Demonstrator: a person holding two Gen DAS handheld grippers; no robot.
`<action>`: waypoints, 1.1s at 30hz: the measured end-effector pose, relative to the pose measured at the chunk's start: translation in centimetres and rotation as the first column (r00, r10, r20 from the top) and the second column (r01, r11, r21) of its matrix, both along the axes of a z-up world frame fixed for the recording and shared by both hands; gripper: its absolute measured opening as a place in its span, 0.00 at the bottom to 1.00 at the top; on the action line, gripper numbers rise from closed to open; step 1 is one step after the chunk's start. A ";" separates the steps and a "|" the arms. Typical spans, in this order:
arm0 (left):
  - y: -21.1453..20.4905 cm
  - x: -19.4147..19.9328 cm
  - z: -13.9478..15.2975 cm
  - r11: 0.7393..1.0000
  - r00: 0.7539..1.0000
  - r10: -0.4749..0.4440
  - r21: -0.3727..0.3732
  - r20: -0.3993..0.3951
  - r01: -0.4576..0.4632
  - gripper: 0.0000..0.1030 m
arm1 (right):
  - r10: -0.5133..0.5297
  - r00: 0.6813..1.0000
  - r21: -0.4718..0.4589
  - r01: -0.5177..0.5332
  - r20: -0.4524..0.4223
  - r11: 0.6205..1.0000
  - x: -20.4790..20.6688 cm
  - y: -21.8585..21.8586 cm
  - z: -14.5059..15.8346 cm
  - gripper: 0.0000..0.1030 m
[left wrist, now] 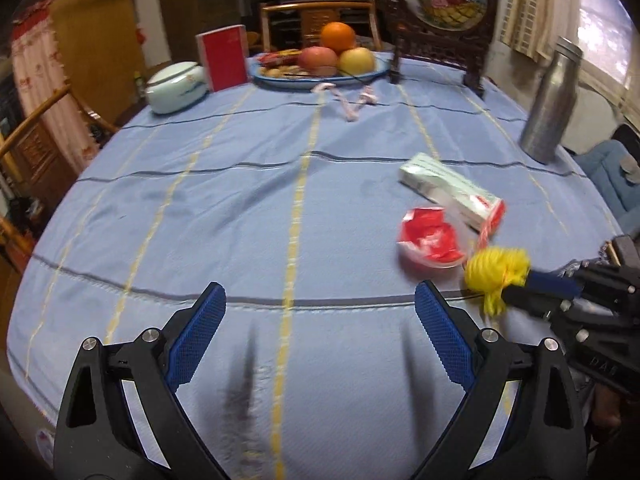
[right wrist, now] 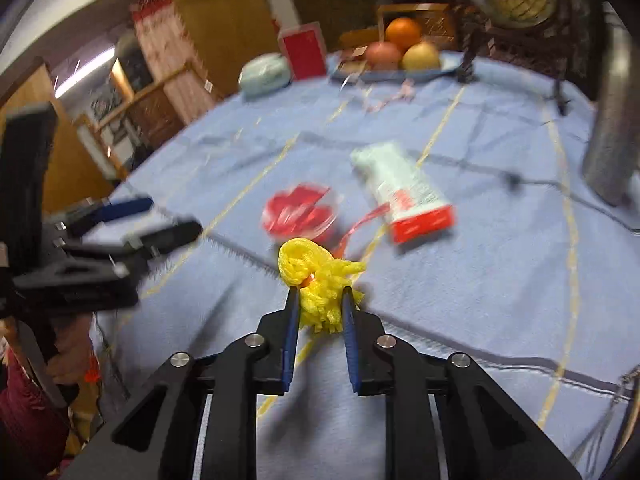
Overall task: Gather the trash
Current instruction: 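Grasp the red plastic cup with the left tool while the right tool grasps the yellow tassel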
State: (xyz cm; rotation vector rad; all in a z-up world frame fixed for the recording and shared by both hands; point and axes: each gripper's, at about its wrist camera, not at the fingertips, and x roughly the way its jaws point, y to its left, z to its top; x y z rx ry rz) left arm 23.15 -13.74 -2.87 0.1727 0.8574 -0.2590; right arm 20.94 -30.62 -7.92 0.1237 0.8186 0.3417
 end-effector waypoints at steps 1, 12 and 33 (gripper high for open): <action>-0.6 0.1 0.0 1.000 1.000 -0.019 0.000 -0.003 0.019 0.89 | -0.028 1.000 0.010 0.028 0.009 1.000 -0.3 -0.6 0.2 0.20; -6.4 4.4 -2.8 0.997 0.990 -0.082 -0.020 -0.111 0.081 0.82 | -0.134 0.991 0.153 0.132 0.000 0.979 -0.7 -4.2 -0.4 0.20; 11.7 -3.3 4.4 0.965 0.968 0.237 -0.134 0.079 -0.225 0.51 | 0.091 0.988 0.160 -0.110 0.126 0.981 -2.8 5.0 3.9 0.20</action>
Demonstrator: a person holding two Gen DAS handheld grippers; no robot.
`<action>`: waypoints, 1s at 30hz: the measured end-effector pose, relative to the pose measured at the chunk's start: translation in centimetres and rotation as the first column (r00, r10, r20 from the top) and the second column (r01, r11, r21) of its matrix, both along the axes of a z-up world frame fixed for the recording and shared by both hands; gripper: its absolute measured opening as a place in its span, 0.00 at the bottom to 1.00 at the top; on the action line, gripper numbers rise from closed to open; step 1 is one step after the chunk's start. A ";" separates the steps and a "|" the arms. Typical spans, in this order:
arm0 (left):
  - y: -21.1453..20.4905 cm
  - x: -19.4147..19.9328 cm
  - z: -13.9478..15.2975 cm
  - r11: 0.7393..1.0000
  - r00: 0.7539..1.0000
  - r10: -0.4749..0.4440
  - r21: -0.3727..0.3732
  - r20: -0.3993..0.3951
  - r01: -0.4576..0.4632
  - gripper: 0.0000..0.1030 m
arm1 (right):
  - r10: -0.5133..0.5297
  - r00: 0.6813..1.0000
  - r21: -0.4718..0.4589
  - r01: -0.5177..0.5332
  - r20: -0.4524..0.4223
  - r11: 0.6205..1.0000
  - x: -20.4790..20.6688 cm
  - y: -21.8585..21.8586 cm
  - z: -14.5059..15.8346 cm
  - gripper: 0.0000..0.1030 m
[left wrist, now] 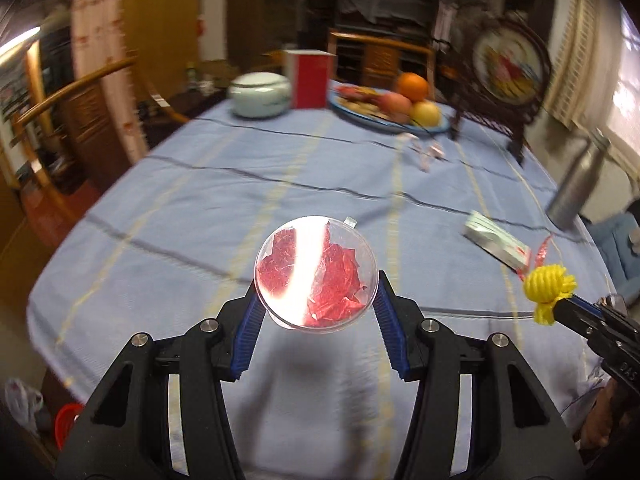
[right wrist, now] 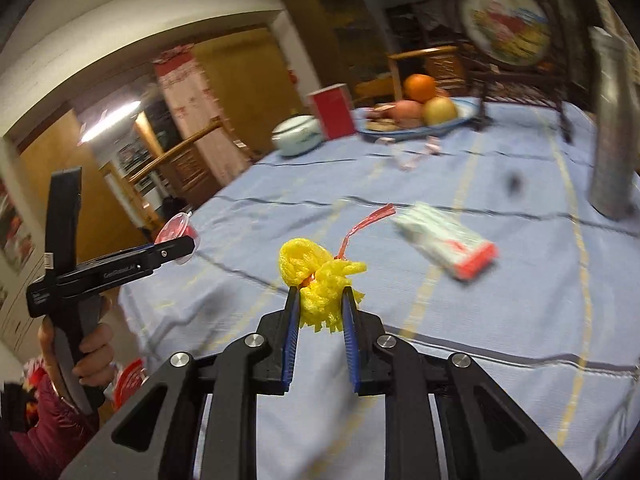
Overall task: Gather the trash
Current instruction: 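Grasp the red plastic cup with the left tool while the right tool grasps the yellow tassel, then carry cup and tassel to the red wastebasket and open both tools over it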
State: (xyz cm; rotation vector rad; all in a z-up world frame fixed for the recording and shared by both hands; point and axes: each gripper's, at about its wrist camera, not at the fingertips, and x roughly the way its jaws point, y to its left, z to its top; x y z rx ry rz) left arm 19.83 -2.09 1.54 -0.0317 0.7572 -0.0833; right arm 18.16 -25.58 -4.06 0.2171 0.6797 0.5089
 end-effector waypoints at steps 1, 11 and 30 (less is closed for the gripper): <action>1.2 -0.6 0.2 1.000 1.000 0.020 -0.004 0.006 -0.020 0.51 | 0.021 1.000 0.001 -0.021 0.003 1.000 -0.2 0.9 0.3 0.20; 16.0 -8.9 -1.1 0.951 0.952 0.307 -0.019 0.001 -0.307 0.51 | 0.307 0.952 -0.009 -0.307 -0.004 0.952 -2.2 14.9 2.0 0.20; 37.4 -23.6 -11.8 0.702 0.695 0.698 -0.024 -0.174 -0.712 0.86 | 0.692 0.703 -0.073 -0.708 -0.166 0.702 -8.1 42.2 -1.3 0.20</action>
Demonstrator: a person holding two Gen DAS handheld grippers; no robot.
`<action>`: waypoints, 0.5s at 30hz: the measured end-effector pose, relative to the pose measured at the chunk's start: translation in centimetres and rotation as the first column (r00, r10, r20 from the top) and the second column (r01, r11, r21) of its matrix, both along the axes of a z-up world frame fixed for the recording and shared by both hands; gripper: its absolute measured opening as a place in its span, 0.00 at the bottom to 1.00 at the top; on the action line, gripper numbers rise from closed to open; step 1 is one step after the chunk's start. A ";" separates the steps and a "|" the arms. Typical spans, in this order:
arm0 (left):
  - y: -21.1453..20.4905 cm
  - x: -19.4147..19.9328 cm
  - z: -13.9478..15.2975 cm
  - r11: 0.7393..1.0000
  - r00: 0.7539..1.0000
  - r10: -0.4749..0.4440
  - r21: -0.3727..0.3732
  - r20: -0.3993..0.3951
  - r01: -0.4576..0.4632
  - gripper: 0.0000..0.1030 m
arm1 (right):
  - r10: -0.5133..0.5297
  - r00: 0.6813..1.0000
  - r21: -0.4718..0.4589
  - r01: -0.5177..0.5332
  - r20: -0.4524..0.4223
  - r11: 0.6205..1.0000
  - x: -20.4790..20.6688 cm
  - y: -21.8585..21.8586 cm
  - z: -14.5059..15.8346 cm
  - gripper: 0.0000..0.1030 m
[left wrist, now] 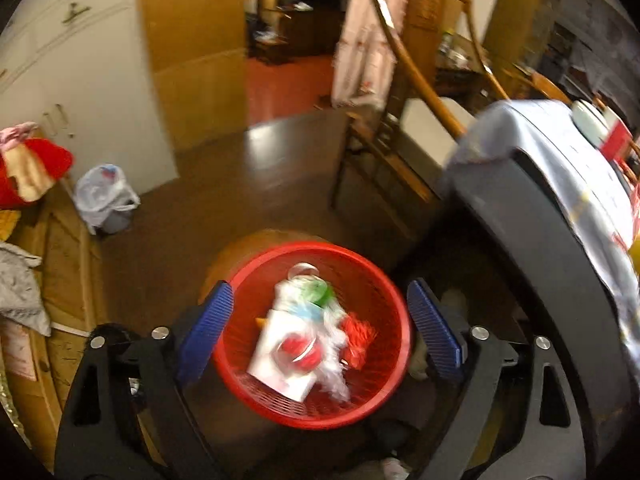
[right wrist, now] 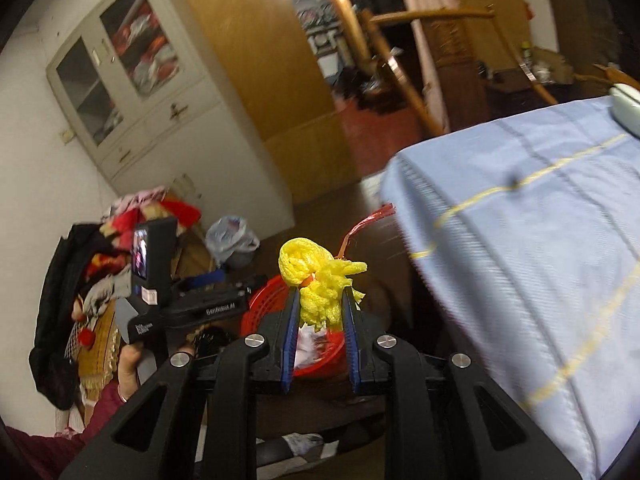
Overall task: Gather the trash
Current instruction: 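Carry cup and tassel to the red wastebasket and open both tools over it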
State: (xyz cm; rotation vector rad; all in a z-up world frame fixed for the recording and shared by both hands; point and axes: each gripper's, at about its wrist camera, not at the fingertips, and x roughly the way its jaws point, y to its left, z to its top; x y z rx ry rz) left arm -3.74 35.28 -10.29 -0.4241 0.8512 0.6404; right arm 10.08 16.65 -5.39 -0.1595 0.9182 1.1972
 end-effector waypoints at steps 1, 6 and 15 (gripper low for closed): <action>0.6 -0.3 0.0 1.000 1.000 0.022 0.012 0.003 -0.022 0.88 | 0.017 1.000 -0.012 -0.017 -0.009 1.000 -0.2 1.0 -0.5 0.20; 2.9 -3.2 0.2 0.989 0.990 0.144 0.045 0.010 -0.144 0.90 | 0.090 0.995 -0.062 -0.093 -0.045 0.994 -1.3 5.8 -2.7 0.20; 4.9 -5.3 0.8 0.972 0.972 0.234 0.033 0.019 -0.235 0.90 | 0.161 0.986 -0.129 -0.164 -0.034 0.978 -3.3 11.5 -5.7 0.54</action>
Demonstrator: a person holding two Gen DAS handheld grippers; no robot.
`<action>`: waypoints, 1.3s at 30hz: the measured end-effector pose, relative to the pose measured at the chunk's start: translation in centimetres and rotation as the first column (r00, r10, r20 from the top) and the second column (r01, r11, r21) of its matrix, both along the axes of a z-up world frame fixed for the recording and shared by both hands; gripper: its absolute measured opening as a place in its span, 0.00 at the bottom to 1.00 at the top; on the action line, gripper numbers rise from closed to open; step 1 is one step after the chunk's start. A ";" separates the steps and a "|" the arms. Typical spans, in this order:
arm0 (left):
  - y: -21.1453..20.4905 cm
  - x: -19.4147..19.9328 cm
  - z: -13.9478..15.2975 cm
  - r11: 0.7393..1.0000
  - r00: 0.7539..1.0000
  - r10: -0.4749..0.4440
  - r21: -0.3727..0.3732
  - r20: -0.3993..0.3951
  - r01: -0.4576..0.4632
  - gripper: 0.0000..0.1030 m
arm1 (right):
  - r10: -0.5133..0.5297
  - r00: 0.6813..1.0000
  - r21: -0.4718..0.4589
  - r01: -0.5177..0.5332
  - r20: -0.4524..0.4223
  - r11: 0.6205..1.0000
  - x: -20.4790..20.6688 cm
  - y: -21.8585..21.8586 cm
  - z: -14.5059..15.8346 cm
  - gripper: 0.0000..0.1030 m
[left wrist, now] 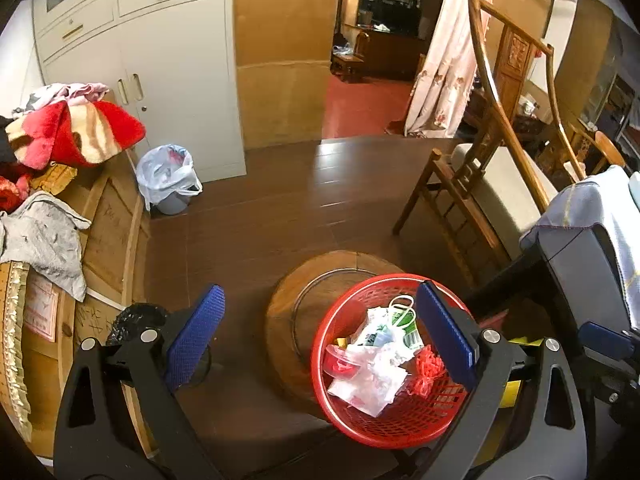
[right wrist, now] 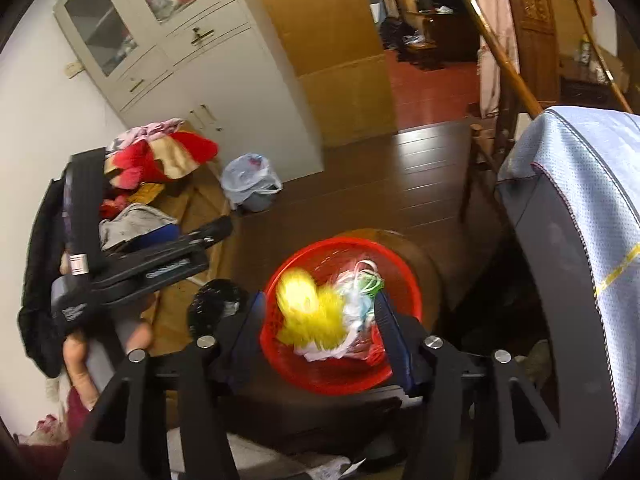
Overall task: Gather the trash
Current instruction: 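Carry cup and tassel to the red wastebasket and open both tools over it, then lower the open right tool toward the red snack bag on the floor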
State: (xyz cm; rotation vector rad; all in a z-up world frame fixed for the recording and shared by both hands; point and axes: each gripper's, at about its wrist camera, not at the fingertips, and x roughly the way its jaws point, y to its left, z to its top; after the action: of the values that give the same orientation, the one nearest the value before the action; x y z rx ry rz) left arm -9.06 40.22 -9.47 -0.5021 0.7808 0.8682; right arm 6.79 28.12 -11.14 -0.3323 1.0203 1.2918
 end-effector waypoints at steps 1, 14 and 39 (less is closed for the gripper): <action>-0.2 0.1 0.1 1.000 1.000 -0.007 0.003 0.001 0.007 0.90 | -0.015 1.000 0.010 0.015 -0.002 1.000 0.3 -0.6 0.3 0.54; -4.3 3.0 0.8 0.993 0.993 -0.118 0.017 0.009 0.118 0.90 | -0.127 0.992 0.088 0.127 0.003 0.988 3.2 -6.4 2.8 0.54; -18.8 10.2 1.3 0.910 0.912 -0.405 0.064 -0.068 0.409 0.92 | -0.455 0.889 0.228 0.432 0.056 0.872 8.7 -27.3 6.3 0.62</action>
State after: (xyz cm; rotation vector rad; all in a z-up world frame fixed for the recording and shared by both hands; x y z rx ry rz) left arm 1.14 21.44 -8.13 -0.2332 0.8589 0.5206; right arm 15.45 0.80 -4.82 0.0018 0.7981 0.9371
